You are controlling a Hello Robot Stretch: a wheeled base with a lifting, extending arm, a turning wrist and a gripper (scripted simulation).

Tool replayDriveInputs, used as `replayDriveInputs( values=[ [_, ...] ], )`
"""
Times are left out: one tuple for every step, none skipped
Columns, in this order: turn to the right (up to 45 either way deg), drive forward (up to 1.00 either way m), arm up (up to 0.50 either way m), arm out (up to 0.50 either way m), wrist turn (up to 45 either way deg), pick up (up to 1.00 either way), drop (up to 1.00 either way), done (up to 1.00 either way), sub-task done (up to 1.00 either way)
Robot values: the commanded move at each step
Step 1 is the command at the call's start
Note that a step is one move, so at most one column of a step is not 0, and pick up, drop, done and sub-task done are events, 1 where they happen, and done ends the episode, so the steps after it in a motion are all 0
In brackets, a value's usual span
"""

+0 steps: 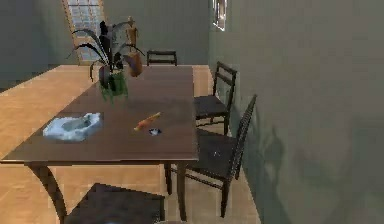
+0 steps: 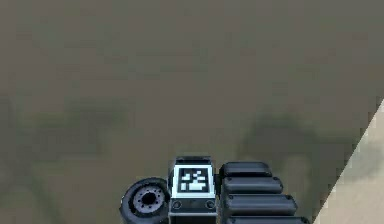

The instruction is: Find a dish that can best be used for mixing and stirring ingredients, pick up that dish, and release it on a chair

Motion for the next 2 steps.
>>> replayDriveInputs(
  values=[
    [-45.0,0.0,0.0,0.0,0.0,0.0,0.0,0.0,0.0],
    [-45.0,0.0,0.0,0.0,0.0,0.0,0.0,0.0,0.0]
  ],
)
